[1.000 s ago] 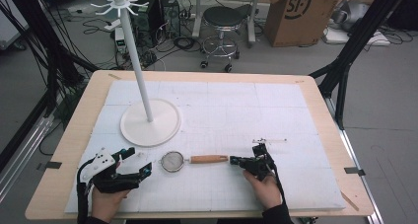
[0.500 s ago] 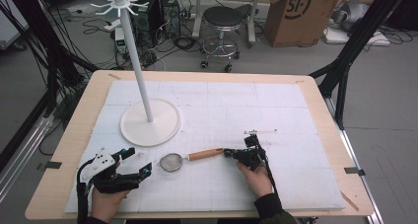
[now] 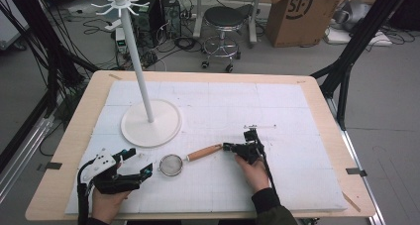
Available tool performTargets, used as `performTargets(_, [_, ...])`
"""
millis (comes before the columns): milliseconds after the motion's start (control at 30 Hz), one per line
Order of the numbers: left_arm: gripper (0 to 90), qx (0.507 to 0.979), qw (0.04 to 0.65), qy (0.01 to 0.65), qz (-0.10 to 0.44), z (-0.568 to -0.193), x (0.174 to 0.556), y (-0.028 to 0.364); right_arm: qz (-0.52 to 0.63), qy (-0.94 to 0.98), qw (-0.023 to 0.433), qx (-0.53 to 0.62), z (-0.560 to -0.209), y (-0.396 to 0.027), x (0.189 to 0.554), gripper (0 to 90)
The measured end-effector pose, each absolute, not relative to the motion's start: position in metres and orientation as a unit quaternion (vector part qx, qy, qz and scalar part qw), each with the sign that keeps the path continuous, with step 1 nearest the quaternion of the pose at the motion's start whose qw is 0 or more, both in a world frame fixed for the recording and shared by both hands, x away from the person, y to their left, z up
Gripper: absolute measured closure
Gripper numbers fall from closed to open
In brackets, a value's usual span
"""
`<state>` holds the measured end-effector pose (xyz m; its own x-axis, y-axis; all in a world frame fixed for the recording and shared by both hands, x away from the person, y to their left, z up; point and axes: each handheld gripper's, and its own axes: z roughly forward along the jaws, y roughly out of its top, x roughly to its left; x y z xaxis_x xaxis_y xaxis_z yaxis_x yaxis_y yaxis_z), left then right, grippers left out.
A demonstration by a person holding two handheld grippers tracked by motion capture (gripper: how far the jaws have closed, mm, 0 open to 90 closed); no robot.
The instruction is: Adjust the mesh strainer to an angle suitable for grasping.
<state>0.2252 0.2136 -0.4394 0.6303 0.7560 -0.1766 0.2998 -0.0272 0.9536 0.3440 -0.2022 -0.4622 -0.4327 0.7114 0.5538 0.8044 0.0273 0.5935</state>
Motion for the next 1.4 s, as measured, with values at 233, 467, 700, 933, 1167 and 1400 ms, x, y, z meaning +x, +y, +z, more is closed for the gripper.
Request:
performTargets(233, [15.0,0.689,0.584,0.383,0.195,-0.439,0.225,0.213,-0.439,-0.715,0.053,-0.541,-0.462,-0.197,0.355,89.7])
performTargets(467, [15.0,0.687,0.585,0.383,0.197,-0.439,0.225,0.213,-0.443,-0.711,0.049,-0.544,-0.462,-0.196,0.360,89.8])
performTargets(700, [15.0,0.688,0.584,0.383,0.196,-0.439,0.225,0.213,-0.439,-0.714,0.042,-0.544,-0.462,-0.190,0.363,89.7])
performTargets(933, [15.0,0.690,0.583,0.382,0.195,-0.439,0.226,0.211,-0.435,-0.721,0.041,-0.538,-0.461,-0.183,0.361,89.7])
performTargets(1167, [15.0,0.688,0.585,0.382,0.195,-0.439,0.226,0.213,-0.428,-0.739,0.040,-0.518,-0.459,-0.158,0.356,89.7])
performTargets(1400, [15.0,0.687,0.587,0.381,0.194,-0.438,0.225,0.213,-0.426,-0.747,0.037,-0.510,-0.459,-0.139,0.352,89.7])
